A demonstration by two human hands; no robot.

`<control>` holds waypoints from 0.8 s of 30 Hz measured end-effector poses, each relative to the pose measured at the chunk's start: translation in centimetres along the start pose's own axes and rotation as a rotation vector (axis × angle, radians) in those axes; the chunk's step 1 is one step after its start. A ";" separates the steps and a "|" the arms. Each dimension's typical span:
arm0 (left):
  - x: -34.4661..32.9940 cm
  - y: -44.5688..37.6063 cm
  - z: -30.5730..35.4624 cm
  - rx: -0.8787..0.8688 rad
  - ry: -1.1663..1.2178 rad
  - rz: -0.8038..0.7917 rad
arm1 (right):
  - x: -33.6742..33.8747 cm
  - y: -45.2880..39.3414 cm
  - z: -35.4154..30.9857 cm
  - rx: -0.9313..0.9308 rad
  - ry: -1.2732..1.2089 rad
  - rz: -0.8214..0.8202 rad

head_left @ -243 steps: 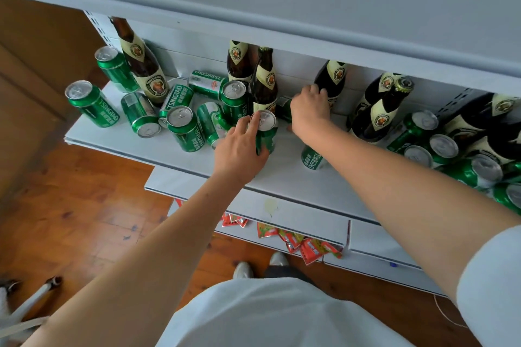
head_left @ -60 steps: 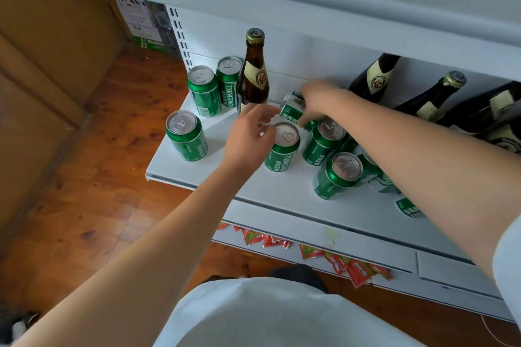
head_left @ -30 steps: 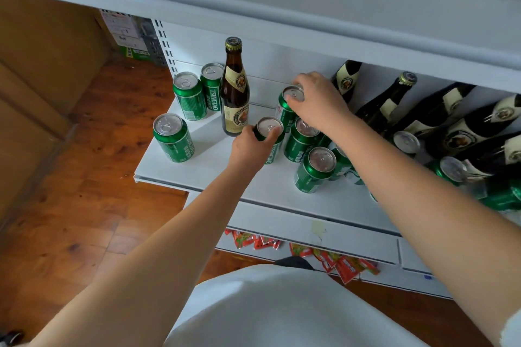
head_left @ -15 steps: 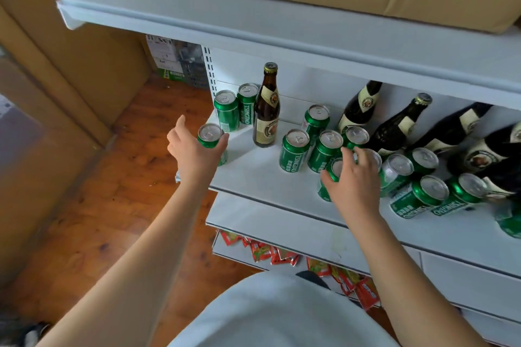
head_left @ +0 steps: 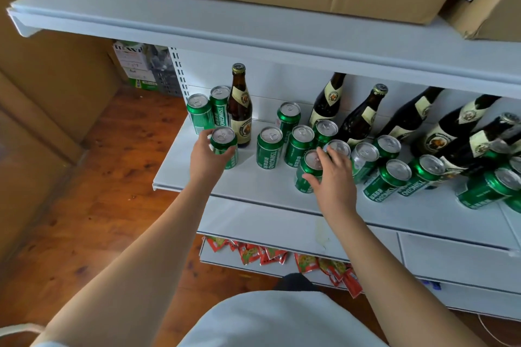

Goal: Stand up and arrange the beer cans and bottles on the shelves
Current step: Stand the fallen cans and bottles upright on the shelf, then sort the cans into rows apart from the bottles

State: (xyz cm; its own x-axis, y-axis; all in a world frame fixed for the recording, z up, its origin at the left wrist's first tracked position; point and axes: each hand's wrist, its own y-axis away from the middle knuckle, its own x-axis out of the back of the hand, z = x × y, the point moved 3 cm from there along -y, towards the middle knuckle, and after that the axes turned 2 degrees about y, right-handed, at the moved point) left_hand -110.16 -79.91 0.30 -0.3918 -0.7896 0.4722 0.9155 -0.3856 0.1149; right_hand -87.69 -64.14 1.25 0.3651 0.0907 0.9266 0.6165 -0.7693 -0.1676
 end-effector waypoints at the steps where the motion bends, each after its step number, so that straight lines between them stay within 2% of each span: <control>1: -0.4 0.0 0.0 -0.014 -0.005 -0.015 | 0.1 0.0 0.0 -0.001 0.015 -0.003; 8: -1.7 -0.1 0.0 -0.016 -0.090 -0.146 | 0.5 -0.1 0.1 0.036 0.131 -0.061; 11: -0.7 1.1 -0.7 0.025 -0.208 -0.048 | 0.9 0.0 0.3 0.074 0.175 -0.061; 13: -0.1 2.7 -0.9 -0.001 -0.205 0.027 | 1.3 0.4 0.1 0.077 0.156 0.039; 17: -0.2 6.6 -0.2 -0.077 -0.122 0.055 | 1.8 1.3 -2.2 0.147 -0.053 0.214; 24: 2.2 12.4 -1.4 -0.042 -0.003 0.137 | 1.8 3.3 -6.8 0.160 -0.442 0.242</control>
State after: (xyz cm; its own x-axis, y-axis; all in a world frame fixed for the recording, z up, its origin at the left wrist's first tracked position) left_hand -99.76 -87.10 1.53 -0.2626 -0.8349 0.4838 0.9558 -0.2938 0.0119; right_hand -89.72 -70.84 4.63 0.7483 0.2070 0.6302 0.5643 -0.6980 -0.4409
